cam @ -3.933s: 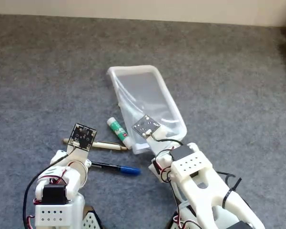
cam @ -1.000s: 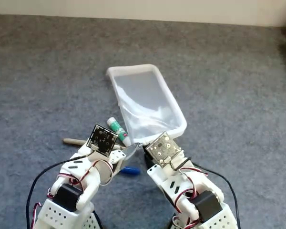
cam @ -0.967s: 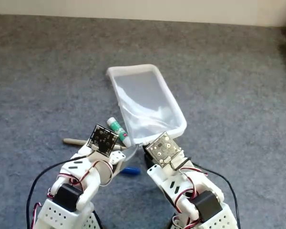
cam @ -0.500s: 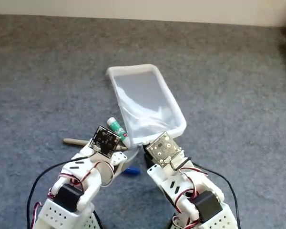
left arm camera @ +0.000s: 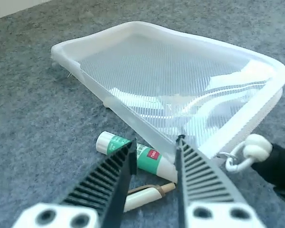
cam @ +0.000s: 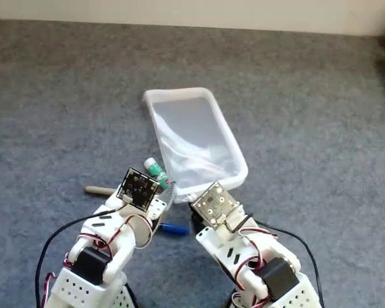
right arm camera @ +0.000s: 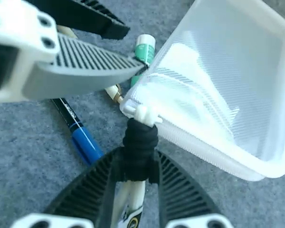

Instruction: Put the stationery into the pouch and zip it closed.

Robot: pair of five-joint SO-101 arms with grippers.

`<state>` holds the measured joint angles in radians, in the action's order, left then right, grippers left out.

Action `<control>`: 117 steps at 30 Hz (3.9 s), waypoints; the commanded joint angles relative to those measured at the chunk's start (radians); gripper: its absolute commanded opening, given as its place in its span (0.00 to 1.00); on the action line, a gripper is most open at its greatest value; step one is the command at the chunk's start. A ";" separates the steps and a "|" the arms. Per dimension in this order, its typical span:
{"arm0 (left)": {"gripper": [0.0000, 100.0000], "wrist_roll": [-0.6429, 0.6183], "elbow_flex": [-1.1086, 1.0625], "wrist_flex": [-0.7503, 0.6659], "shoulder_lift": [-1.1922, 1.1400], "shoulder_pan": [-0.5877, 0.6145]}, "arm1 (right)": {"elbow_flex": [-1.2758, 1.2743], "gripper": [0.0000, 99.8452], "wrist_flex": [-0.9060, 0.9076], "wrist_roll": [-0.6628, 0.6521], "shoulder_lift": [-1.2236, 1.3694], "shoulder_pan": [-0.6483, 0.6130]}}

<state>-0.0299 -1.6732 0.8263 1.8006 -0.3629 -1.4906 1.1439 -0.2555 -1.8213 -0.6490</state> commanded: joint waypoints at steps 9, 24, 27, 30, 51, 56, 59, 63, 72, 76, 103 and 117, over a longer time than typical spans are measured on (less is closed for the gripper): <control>0.01 0.009 -0.002 -0.025 0.015 0.010 | 0.082 0.01 -0.001 0.008 -0.015 -0.013; 0.01 0.008 0.074 0.051 0.015 0.082 | 0.076 0.01 0.001 0.006 -0.015 0.088; 0.01 0.006 0.116 0.117 0.015 0.082 | 0.076 0.01 0.001 0.006 -0.015 0.113; 0.01 0.005 0.134 0.138 0.015 0.084 | 0.074 0.01 0.005 0.005 -0.015 0.137; 0.19 -0.040 0.294 0.322 0.013 -0.030 | 0.166 0.01 -0.028 0.008 -0.015 0.007; 0.25 -0.055 0.338 0.377 0.013 -0.030 | 0.229 0.01 -0.054 0.008 -0.010 -0.007; 0.25 -0.057 0.403 0.385 0.013 -0.030 | 0.228 0.01 -0.091 0.009 -0.008 -0.008; 0.25 -0.061 0.409 0.379 0.012 -0.030 | 0.228 0.01 -0.093 0.075 -0.008 -0.008; 0.25 -0.061 0.272 0.222 0.012 0.042 | 0.226 0.01 -0.084 0.078 -0.013 -0.091; 0.25 -0.061 0.222 0.163 0.012 0.081 | 0.226 0.01 -0.084 0.078 -0.013 -0.093; 0.01 0.060 0.205 0.135 0.016 0.110 | 0.223 0.01 -0.005 0.078 -0.015 0.119; 0.01 0.058 0.206 0.135 0.018 0.185 | 0.223 0.01 -0.008 0.086 -0.015 0.305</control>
<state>0.0222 -1.4860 0.9797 1.8036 -0.2110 -1.3295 1.1377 -0.1864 -1.8305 -0.4035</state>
